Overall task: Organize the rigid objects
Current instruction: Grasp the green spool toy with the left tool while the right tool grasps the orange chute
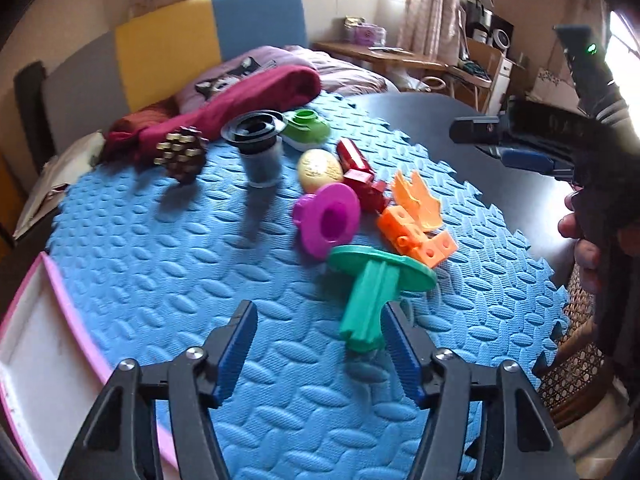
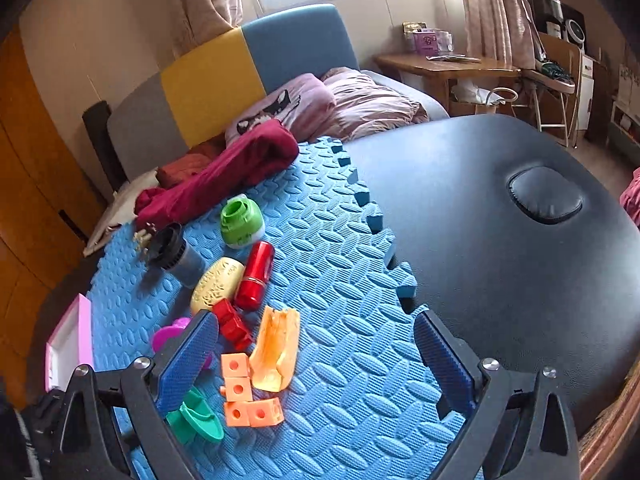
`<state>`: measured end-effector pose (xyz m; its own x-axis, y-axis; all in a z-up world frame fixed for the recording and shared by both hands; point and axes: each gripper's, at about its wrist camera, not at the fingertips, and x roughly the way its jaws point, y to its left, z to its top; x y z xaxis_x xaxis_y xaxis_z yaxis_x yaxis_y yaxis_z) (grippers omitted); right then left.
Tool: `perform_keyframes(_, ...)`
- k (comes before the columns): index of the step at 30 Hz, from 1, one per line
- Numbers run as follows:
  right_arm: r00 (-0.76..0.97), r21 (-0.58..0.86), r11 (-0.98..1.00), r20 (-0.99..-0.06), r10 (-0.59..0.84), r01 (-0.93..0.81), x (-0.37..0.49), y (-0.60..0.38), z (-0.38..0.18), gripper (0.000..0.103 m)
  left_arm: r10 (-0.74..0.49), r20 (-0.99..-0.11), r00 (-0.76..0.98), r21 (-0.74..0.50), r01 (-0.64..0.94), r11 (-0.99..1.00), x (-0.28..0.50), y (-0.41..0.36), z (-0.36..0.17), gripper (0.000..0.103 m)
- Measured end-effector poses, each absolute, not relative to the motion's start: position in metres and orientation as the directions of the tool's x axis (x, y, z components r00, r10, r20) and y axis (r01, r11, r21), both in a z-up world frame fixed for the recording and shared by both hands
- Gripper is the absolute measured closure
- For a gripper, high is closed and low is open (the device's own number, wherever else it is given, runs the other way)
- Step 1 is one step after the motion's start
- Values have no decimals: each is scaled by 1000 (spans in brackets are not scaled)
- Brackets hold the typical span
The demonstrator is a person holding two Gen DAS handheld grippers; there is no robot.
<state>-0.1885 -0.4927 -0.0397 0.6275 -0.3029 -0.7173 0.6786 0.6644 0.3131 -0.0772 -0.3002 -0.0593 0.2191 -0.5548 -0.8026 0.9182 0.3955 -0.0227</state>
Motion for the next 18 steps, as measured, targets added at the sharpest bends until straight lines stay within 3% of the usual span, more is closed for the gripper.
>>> perform_keyframes(4, 637, 320, 671, -712, -296, 669, -186, -492, -40, 4, -542, -823, 169, -54, 927, 370, -77, -320, -74, 41)
perform_keyframes(7, 631, 315, 668, -715, -300, 675, -186, -492, -41, 9, -535, -833, 143, -76, 928, 365, -77, -327, -87, 73)
perform_keyframes(12, 607, 298, 660, -735, -303, 690, -184, -494, -45, 36, -563, -811, 160, -99, 910, 402, -71, -311, -87, 73)
perform_keyframes(18, 558, 249, 669, -776, -296, 701, -176, -492, -51, 57, -573, -789, 224, -80, 886, 456, -69, -285, -79, 73)
